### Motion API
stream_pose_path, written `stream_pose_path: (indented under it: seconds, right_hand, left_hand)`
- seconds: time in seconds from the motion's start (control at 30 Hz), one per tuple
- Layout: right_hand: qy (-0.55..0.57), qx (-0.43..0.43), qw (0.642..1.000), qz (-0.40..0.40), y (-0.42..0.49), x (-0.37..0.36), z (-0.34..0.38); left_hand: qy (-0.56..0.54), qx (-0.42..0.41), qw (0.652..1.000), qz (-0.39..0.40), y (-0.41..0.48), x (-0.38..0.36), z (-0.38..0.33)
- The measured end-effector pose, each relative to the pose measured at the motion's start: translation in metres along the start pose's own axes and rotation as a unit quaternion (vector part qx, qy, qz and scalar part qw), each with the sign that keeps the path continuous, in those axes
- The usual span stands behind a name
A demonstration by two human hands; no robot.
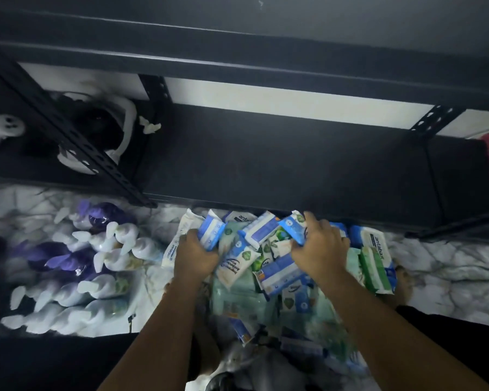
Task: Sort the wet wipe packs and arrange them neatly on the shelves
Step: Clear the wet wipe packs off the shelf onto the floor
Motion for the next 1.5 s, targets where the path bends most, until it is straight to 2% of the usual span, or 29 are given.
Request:
stream_pose_path:
  seconds: [0.1, 0.2, 0.3, 0.37, 0.47, 0.53, 0.73, 1.0, 1.1, 1.33, 1.5]
  right_hand:
    - [-0.095, 0.013, 0.990, 0.108, 0.031, -0.026, -0.002]
    - [-0.141, 0.068, 0.970, 0.186, 0.043, -0.055, 0.001]
    - [-0.140, 0.075, 0.966, 0.202, 0.048, -0.072, 0.001]
    - [-0.134, 0.080, 0.965, 0.212, 0.048, -0.082, 0.000]
    - [-0.116, 0.095, 0.964, 0.221, 0.048, -0.090, 0.000]
    - [-0.108, 0.097, 0.969, 0.202, 0.049, -0.089, 0.001]
    - [-0.094, 0.083, 0.980, 0.152, 0.045, -0.086, 0.000]
    - [-0.035, 0.086, 0.991, 0.097, 0.012, -0.039, 0.029]
    - [0.014, 0.094, 0.992, 0.087, 0.000, -0.012, 0.043]
    - [0.118, 0.144, 0.982, 0.012, -0.016, 0.079, 0.089]
    - [0.218, 0.197, 0.953, -0.075, -0.016, 0.166, 0.129]
  left_hand:
    - [0.077, 0.007, 0.997, 0.024, 0.021, -0.002, 0.012]
    - [0.156, -0.071, 0.985, 0.016, 0.039, -0.009, 0.009]
    - [0.219, -0.158, 0.963, 0.000, 0.052, -0.018, 0.001]
    - [0.232, -0.185, 0.954, 0.035, 0.058, -0.030, 0.001]
    - [0.237, -0.174, 0.950, 0.109, 0.060, -0.049, 0.009]
    - [0.224, -0.164, 0.954, 0.116, 0.061, -0.054, 0.013]
    - [0.205, -0.183, 0.959, 0.072, 0.061, -0.045, 0.004]
    - [0.191, -0.175, 0.965, 0.044, 0.033, -0.004, -0.031]
    - [0.152, -0.178, 0.971, 0.043, 0.015, 0.023, -0.057]
    - [0.113, -0.247, 0.962, 0.019, -0.027, 0.094, -0.108]
    - [0.098, -0.329, 0.937, -0.061, -0.046, 0.169, -0.153]
Point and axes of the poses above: each hand's wrist, its own y-axis towards the middle knuckle, its own x-axis out of the back of the hand, z = x × y, the point moved 8 cm from there along y, towards the middle knuckle, and after that the axes turned 15 degrees about -z, right-handed, at the moved point
